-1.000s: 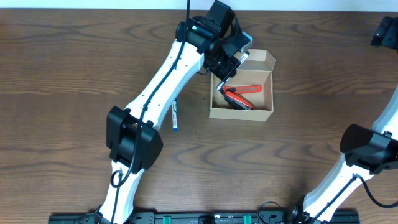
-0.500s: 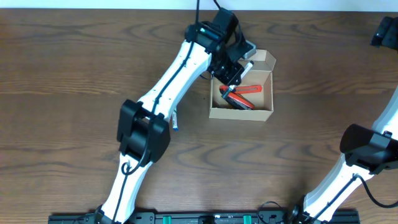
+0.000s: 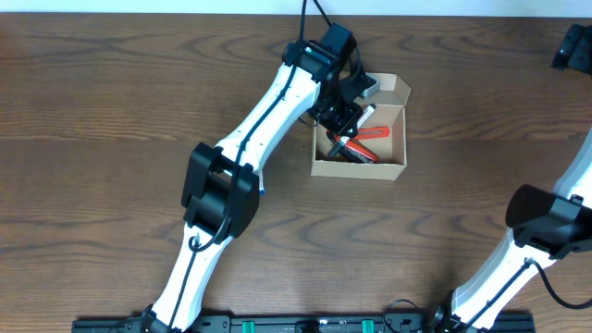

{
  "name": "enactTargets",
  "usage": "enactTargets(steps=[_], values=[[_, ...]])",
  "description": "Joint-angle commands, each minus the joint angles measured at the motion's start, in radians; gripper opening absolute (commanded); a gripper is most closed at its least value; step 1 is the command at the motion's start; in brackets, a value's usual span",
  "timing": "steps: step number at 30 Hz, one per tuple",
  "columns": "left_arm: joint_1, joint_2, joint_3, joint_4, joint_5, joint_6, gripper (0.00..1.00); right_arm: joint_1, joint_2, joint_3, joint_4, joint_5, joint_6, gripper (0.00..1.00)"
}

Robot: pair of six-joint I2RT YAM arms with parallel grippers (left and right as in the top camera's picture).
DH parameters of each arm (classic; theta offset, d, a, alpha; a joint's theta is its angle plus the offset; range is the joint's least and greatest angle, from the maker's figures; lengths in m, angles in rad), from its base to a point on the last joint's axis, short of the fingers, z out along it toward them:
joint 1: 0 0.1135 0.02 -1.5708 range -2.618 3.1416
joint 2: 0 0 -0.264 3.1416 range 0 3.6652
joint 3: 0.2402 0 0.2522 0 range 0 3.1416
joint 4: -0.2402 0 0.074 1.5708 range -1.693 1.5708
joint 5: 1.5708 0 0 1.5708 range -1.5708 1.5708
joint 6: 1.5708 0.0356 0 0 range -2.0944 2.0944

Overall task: Pack container
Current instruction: 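Carry the marker with the left gripper into the box, then release the marker and lift the left gripper out of the box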

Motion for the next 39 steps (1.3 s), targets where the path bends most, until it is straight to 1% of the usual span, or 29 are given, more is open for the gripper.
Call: enactTargets(steps=[1,11,13,14,15,21,24,25,27,31,35,37,39], values=[[-0.004,0.047,0.015,-0.008,0.003,0.0,0.06,-0.002,-0.027,-0.001,-0.002,0.003,0.016,0.99],[-0.005,0.053,0.015,-0.005,-0.038,0.0,0.06,-0.002,-0.027,-0.001,-0.002,0.003,0.016,0.99],[-0.005,0.053,0.015,-0.005,-0.038,0.0,0.14,-0.002,-0.027,-0.001,-0.002,0.003,0.016,0.99],[-0.005,0.053,0.015,-0.005,-0.038,0.0,0.21,-0.002,-0.027,-0.001,-0.002,0.003,0.016,0.99],[-0.005,0.053,0.015,-0.005,-0.038,0.0,0.25,-0.002,-0.027,-0.001,-0.002,0.003,0.016,0.99],[-0.005,0.052,0.015,-0.003,-0.038,0.0,0.3,-0.002,-0.027,-0.001,-0.002,0.003,0.016,0.99],[-0.005,0.052,0.019,0.0,-0.038,0.0,0.36,-0.002,-0.027,-0.001,-0.002,0.003,0.016,0.99],[-0.005,0.052,0.025,0.0,-0.038,-0.001,0.39,-0.002,-0.027,-0.001,-0.002,0.003,0.016,0.99],[-0.005,0.05,0.042,0.0,-0.038,-0.002,0.42,-0.002,-0.027,-0.001,-0.002,0.003,0.016,0.99],[-0.004,0.048,0.13,-0.016,-0.04,-0.005,0.47,-0.002,-0.027,-0.001,-0.002,0.003,0.016,0.99],[-0.003,0.048,0.286,-0.041,-0.083,-0.039,0.48,-0.002,-0.027,-0.001,-0.002,0.003,0.016,0.99],[-0.002,0.048,0.38,-0.068,-0.121,-0.055,0.48,-0.002,-0.027,-0.001,-0.002,0.003,0.016,0.99],[0.002,0.045,0.471,-0.106,-0.187,-0.077,0.52,-0.002,-0.027,-0.001,-0.002,0.003,0.016,0.99]])
